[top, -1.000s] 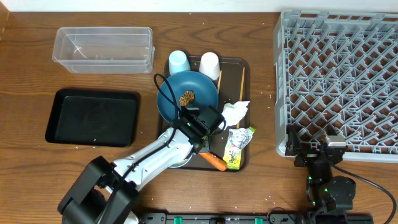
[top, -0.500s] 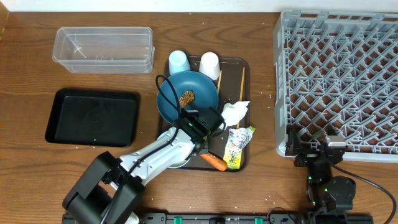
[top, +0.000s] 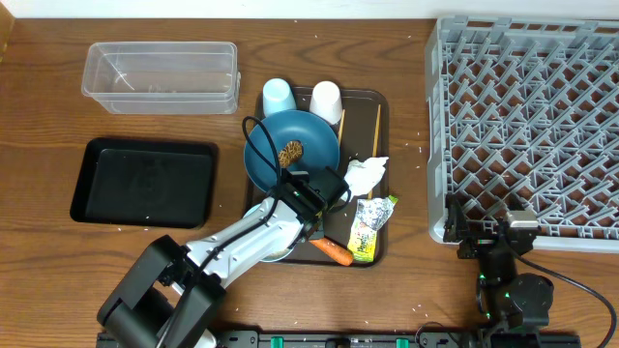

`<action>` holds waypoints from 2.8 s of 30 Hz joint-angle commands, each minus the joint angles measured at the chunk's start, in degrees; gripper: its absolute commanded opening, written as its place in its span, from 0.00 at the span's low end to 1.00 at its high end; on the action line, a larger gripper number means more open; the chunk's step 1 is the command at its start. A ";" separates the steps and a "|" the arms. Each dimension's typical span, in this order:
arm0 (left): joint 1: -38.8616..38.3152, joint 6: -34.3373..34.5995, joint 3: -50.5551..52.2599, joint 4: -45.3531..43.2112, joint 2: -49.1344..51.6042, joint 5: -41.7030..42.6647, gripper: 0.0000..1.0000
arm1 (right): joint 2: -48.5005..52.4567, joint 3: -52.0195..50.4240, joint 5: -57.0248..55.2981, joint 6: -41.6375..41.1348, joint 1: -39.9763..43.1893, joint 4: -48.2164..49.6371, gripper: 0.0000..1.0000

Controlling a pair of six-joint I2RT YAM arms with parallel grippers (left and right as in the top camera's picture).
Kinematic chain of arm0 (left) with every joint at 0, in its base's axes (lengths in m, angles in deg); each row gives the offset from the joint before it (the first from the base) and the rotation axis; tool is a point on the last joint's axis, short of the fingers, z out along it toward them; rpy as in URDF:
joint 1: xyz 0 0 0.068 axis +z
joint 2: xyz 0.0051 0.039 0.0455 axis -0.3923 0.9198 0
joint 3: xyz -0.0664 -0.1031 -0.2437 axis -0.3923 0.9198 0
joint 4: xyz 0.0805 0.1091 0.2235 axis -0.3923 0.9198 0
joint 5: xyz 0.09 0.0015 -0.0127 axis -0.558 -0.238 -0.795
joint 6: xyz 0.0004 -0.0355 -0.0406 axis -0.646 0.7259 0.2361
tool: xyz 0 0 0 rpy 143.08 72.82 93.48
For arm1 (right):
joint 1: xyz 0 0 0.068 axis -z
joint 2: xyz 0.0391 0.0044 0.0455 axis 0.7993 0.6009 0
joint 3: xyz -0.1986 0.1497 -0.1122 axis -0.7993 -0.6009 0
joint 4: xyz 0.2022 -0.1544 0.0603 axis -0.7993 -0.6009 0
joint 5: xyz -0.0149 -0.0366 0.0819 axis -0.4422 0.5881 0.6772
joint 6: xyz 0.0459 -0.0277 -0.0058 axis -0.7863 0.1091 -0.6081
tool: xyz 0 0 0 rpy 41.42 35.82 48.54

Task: Sort waste into correct bins and load items into the dishwasher rack
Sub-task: 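Grasp the rim of the light-blue rice bowl with the left gripper, then lift the bowl and carry it left over the black tray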

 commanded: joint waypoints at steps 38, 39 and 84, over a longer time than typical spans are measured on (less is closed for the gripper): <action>0.02 -0.76 -2.27 3.76 0.31 -1.53 0.06 | -0.13 -0.07 0.04 0.55 0.96 -0.24 0.99; 0.02 -0.76 -2.43 4.07 0.31 -1.51 0.06 | -0.13 -0.07 0.04 0.55 0.96 -0.24 0.99; 20.39 -6.01 -2.51 7.26 -17.86 15.06 0.06 | -0.13 -0.07 0.04 0.55 0.96 -0.24 0.99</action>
